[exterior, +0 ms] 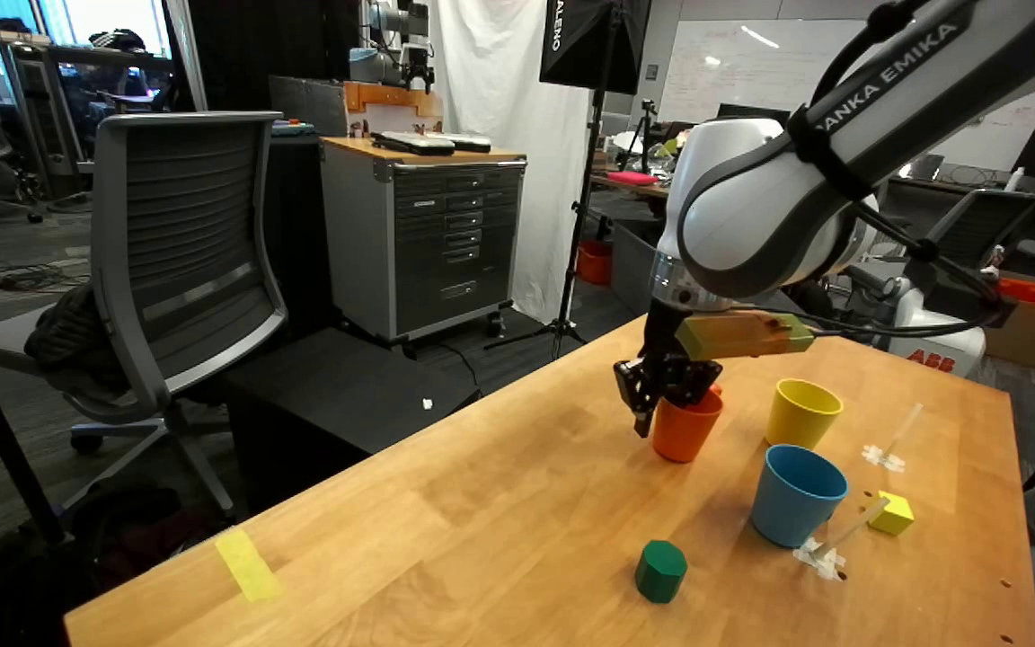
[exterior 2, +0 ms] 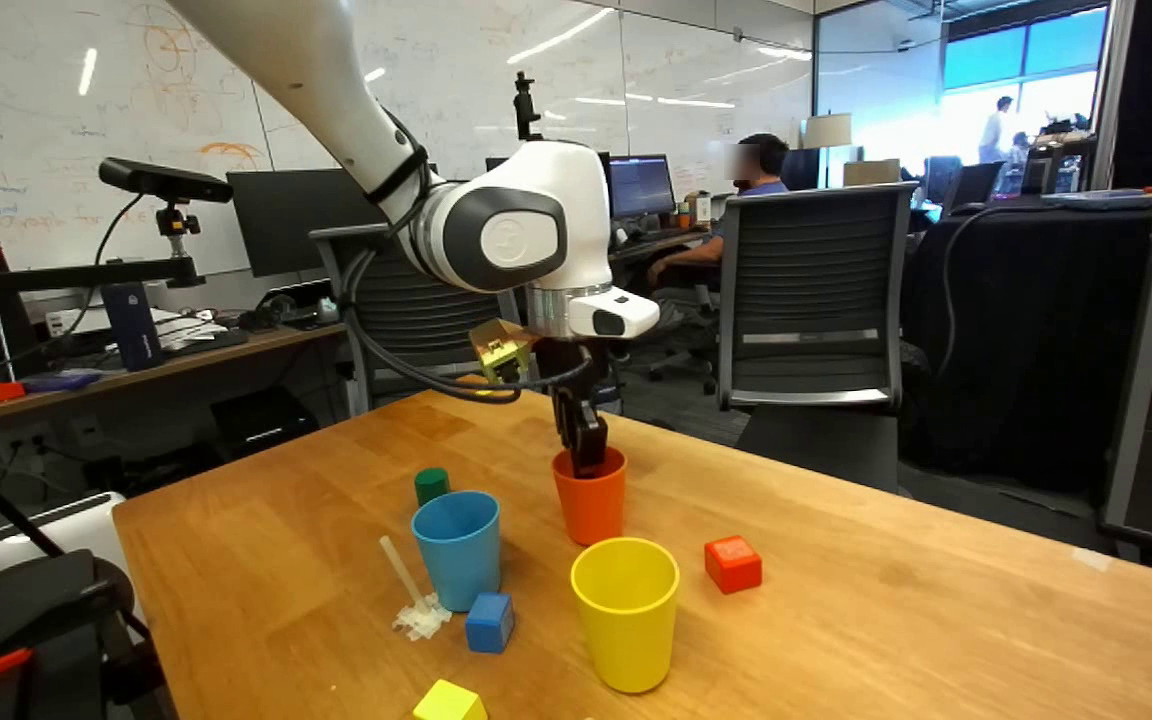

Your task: Put the orange cup in the the yellow cup and then put the two cups in the blue cup

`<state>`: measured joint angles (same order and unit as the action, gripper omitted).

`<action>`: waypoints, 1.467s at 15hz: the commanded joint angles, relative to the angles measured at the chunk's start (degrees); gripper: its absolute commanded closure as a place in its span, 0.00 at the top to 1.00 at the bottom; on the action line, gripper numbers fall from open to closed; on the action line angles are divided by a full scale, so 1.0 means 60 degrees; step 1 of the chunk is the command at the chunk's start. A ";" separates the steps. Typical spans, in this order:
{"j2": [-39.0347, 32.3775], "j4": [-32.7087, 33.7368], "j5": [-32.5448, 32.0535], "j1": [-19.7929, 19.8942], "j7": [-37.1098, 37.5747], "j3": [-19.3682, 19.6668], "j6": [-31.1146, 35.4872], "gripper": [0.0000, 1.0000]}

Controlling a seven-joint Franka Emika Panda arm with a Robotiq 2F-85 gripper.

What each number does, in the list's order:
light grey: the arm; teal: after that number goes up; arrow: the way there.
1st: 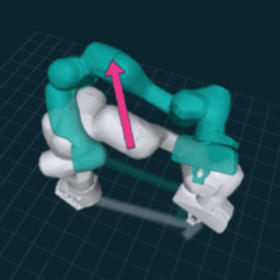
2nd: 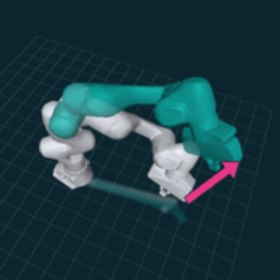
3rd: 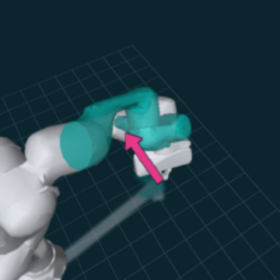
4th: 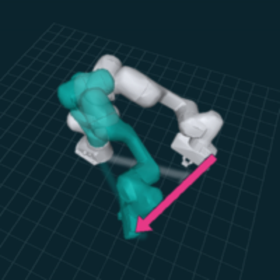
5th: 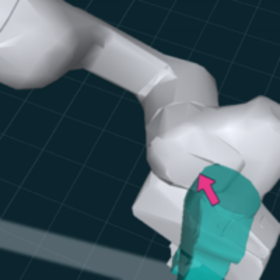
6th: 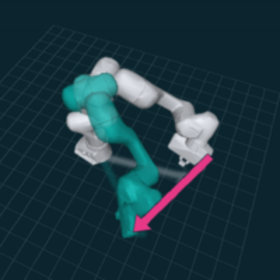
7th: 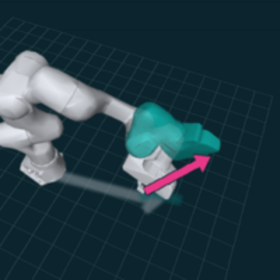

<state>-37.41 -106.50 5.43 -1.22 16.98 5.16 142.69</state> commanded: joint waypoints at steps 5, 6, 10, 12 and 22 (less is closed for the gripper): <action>0.0357 -0.0064 -0.0199 -0.0008 -0.0182 0.0064 -0.0323 0.02; 0.0458 -0.0149 -0.0248 -0.0052 -0.0108 0.0115 -0.0319 0.00; 0.0903 -0.0397 -0.0747 -0.0271 0.0219 0.0448 -0.0620 0.01; 0.1200 -0.0428 -0.1135 -0.0397 0.0604 0.0752 -0.1001 0.01; 0.3377 -0.1608 -0.2411 0.0023 0.1384 0.1432 -0.1784 0.01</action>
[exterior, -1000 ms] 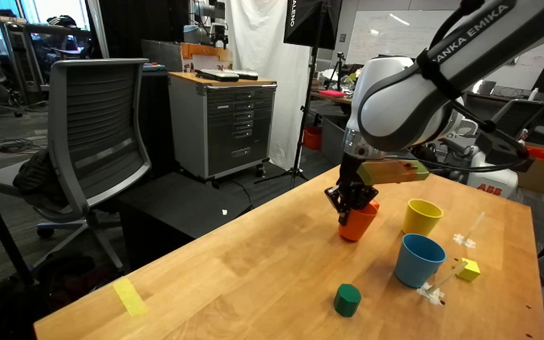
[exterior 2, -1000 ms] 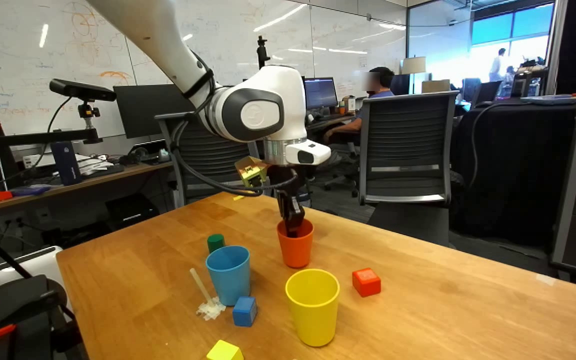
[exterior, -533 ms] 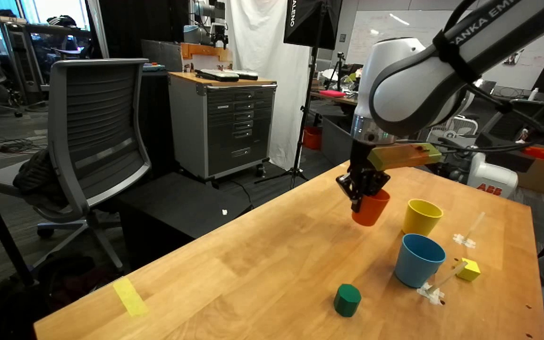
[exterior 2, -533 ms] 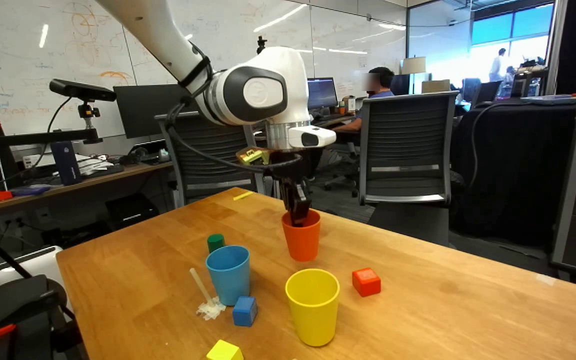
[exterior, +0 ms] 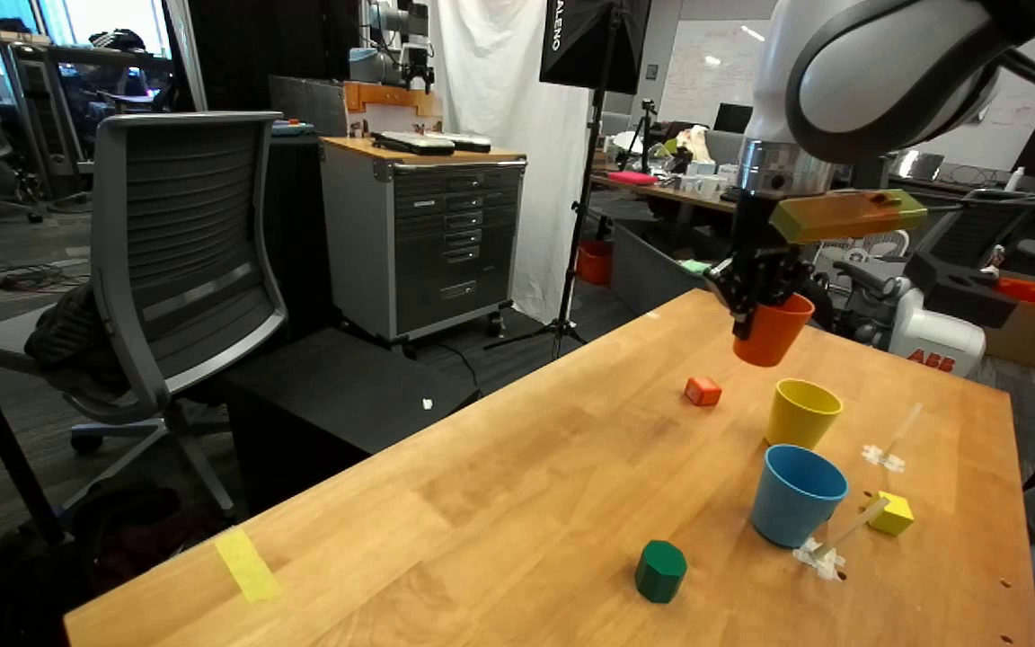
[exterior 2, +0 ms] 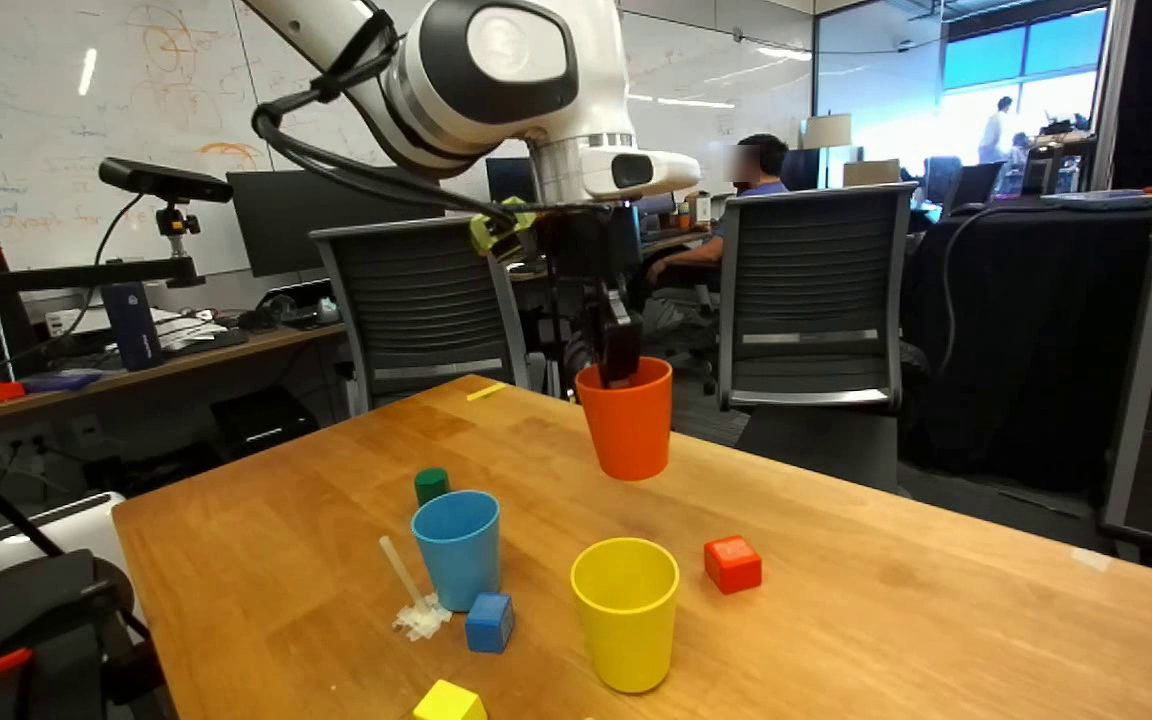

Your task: Put the orange cup in the the yellow cup and then put the two cups in the blue cup

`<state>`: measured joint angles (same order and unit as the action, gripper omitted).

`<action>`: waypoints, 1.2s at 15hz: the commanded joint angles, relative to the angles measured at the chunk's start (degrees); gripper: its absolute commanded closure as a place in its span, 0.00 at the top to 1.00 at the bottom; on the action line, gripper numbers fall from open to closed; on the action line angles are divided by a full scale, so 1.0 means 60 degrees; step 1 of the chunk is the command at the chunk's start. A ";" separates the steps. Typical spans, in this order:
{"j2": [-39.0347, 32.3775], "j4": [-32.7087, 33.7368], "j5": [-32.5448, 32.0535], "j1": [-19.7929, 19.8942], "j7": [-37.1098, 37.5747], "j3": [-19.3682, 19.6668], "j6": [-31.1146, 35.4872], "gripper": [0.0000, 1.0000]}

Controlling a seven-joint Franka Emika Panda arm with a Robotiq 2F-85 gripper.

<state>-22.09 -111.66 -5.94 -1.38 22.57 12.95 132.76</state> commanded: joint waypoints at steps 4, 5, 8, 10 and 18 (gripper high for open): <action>0.1150 -0.1330 -0.0846 0.0335 0.0684 0.0191 -0.0030 0.01; 0.1183 -0.1434 -0.0844 0.0416 0.0674 0.0180 -0.0031 0.01; 0.1047 -0.1601 -0.1007 0.0602 0.0610 0.0189 0.0121 0.01; 0.0996 -0.1644 -0.1020 0.0718 0.0453 0.0154 0.0262 0.01; 0.0560 -0.1578 -0.0932 0.0865 -0.0060 0.0086 0.0741 0.01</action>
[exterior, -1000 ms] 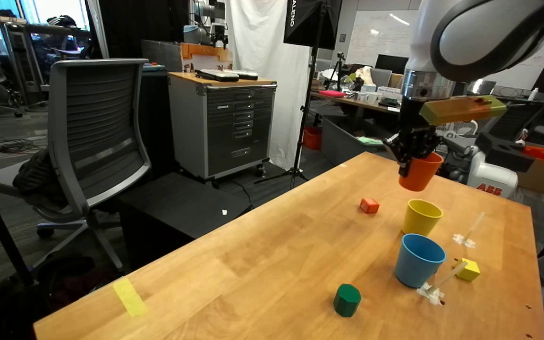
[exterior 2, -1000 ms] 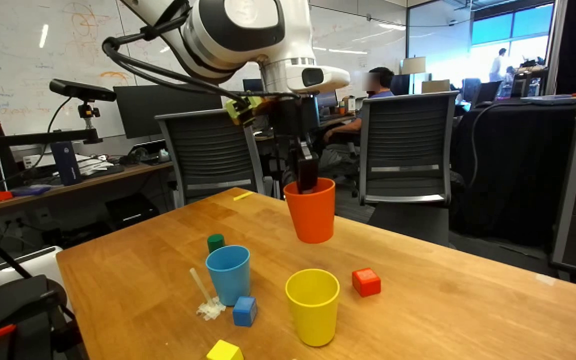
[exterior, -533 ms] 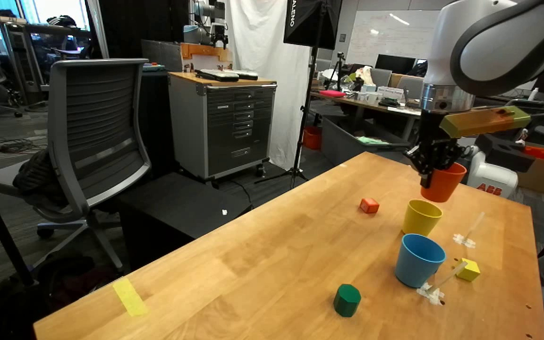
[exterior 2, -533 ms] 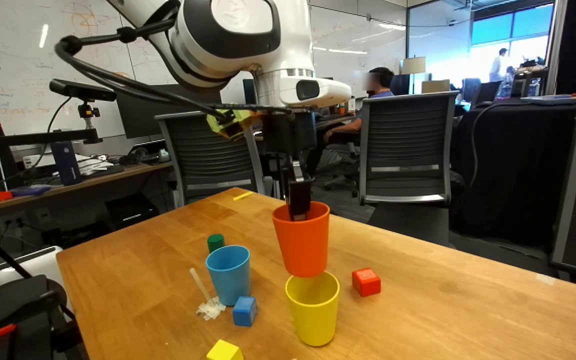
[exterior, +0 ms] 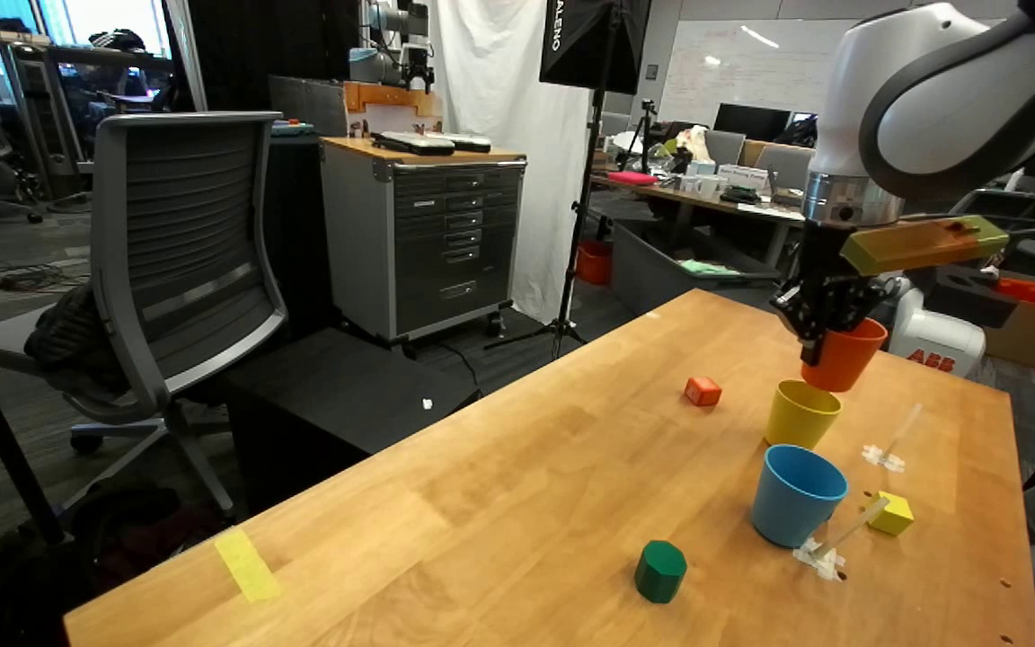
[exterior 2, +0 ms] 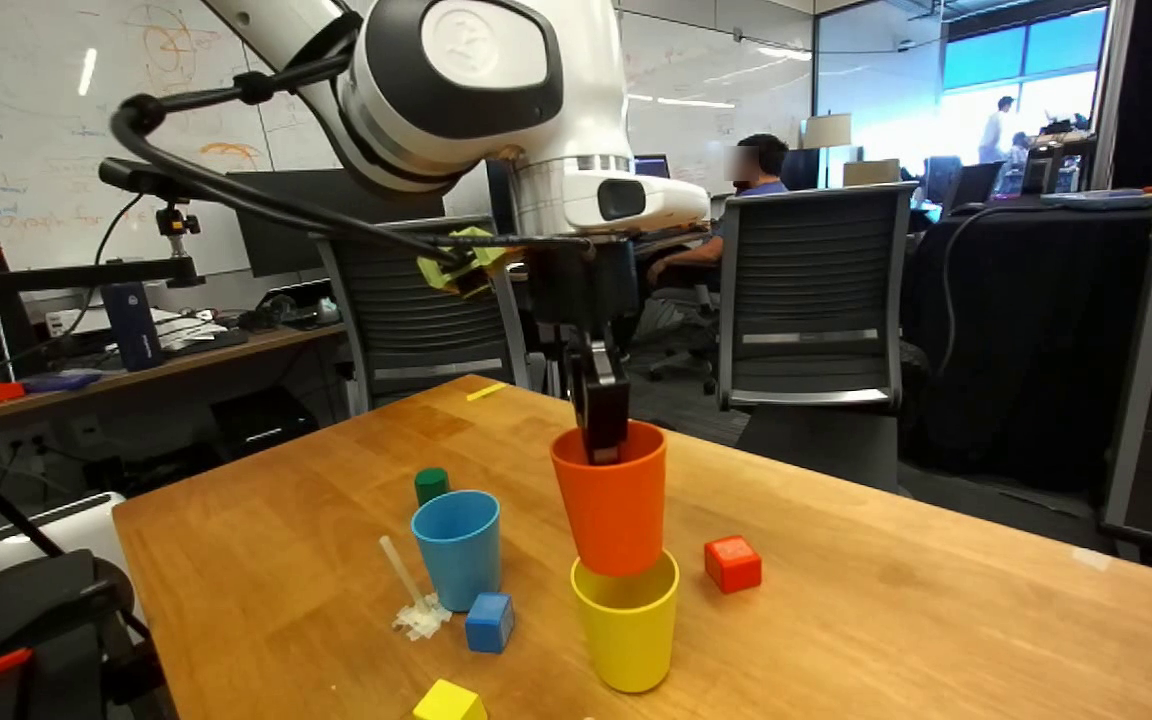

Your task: Put the orange cup in the the yellow cup and then put the two cups in the blue cup

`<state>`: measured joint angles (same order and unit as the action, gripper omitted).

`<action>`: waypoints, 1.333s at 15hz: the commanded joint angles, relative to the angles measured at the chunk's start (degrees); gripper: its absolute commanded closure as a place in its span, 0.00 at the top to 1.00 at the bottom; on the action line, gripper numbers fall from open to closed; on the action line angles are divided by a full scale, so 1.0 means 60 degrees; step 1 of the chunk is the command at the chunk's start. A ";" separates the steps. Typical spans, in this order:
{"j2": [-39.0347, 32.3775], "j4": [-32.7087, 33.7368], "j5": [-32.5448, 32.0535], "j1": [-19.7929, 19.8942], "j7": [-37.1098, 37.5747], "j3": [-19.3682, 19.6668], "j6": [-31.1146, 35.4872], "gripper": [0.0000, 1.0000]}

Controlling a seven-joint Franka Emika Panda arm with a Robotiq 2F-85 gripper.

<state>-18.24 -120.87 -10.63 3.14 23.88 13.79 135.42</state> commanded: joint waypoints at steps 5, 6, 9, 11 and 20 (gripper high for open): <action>-0.0557 0.0051 -0.0208 0.0063 -0.0582 -0.0041 0.0526 0.01; -0.0646 0.0048 -0.0211 0.0064 -0.0672 -0.0041 0.0647 0.01; -0.0889 0.0057 -0.0135 0.0092 -0.0996 -0.0063 0.1030 0.01; -0.1007 0.0064 -0.0077 0.0102 -0.1213 -0.0082 0.1211 0.01; -0.1048 -0.0099 -0.0115 0.0020 -0.1525 -0.0054 0.1790 0.48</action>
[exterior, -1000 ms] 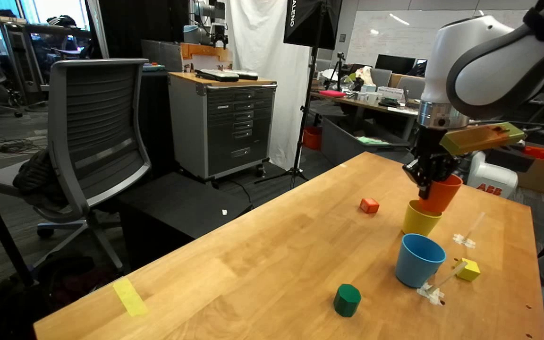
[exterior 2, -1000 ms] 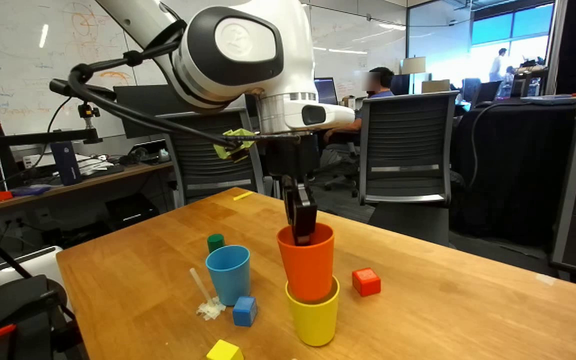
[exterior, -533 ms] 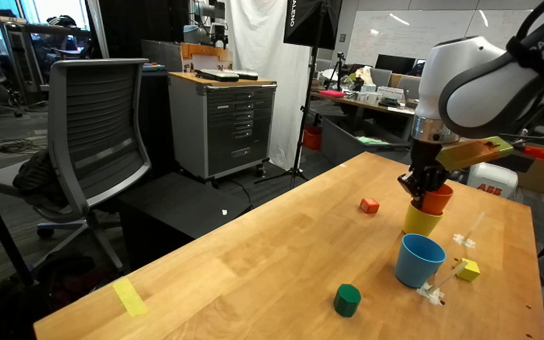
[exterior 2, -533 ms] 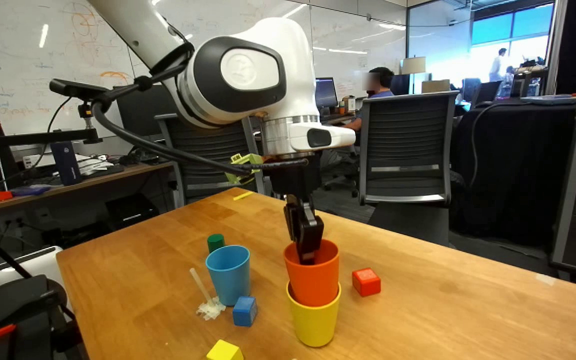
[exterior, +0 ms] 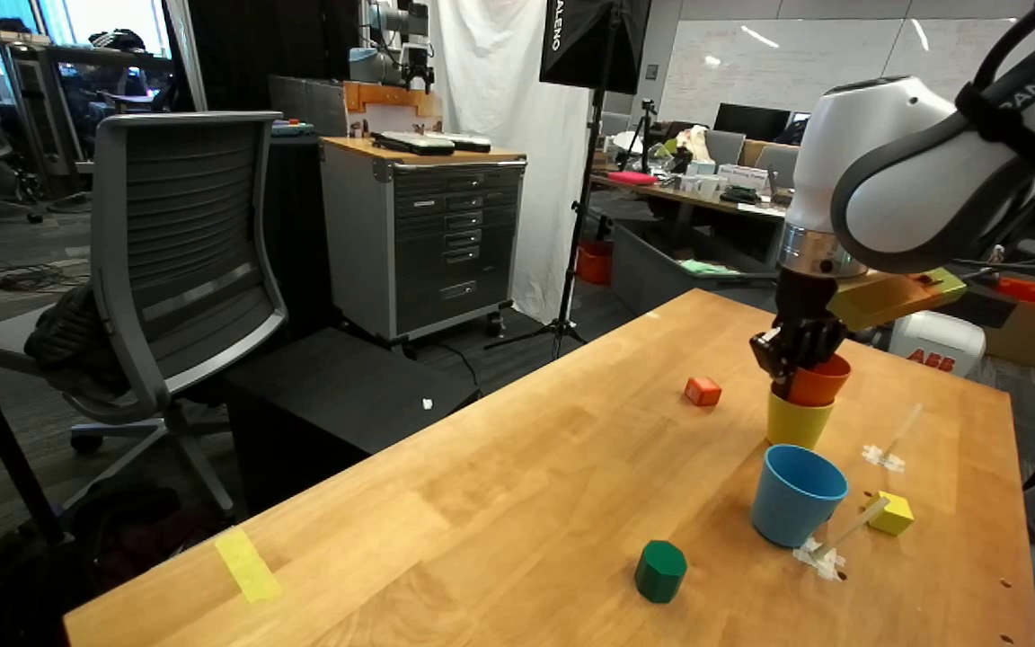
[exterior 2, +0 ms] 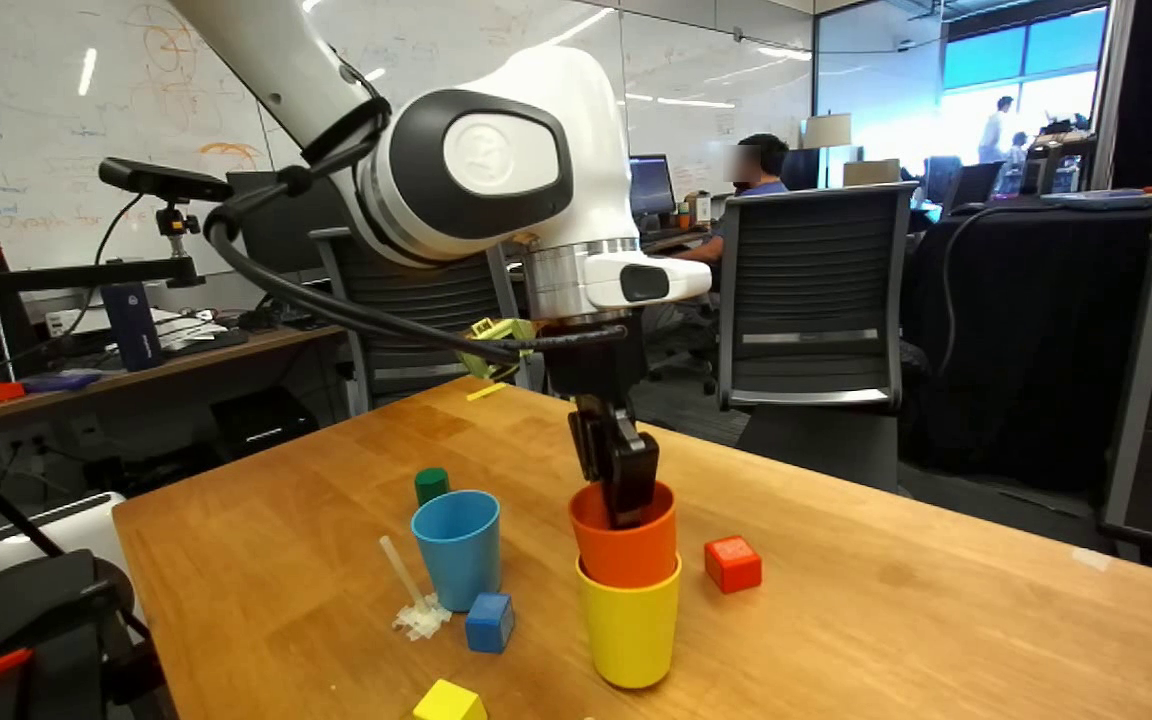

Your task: Put the orange cup in the the yellow cup and then put the two cups in the blue cup

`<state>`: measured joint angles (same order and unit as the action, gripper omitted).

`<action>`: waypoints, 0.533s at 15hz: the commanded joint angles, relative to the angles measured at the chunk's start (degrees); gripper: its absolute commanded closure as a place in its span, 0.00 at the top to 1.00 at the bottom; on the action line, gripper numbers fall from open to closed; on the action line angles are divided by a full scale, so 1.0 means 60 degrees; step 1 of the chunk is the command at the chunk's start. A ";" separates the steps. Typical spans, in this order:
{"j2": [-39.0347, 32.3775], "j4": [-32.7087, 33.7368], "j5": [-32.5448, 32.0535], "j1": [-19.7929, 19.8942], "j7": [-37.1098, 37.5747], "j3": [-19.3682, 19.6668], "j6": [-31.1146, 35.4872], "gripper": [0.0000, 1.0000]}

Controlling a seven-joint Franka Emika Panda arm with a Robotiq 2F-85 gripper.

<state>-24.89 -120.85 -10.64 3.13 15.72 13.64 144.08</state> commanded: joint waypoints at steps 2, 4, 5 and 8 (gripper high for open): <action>0.0083 -0.0146 -0.0119 0.0010 -0.0222 -0.0026 0.0451 0.64; 0.0104 -0.0193 -0.0130 -0.0008 -0.0250 -0.0012 0.0576 0.80; 0.0120 -0.0216 -0.0130 -0.0013 -0.0271 -0.0011 0.0605 0.86; 0.0167 -0.0319 -0.0121 -0.0019 -0.0334 -0.0015 0.0773 1.00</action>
<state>-25.04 -121.24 -10.64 3.01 14.59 13.63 146.63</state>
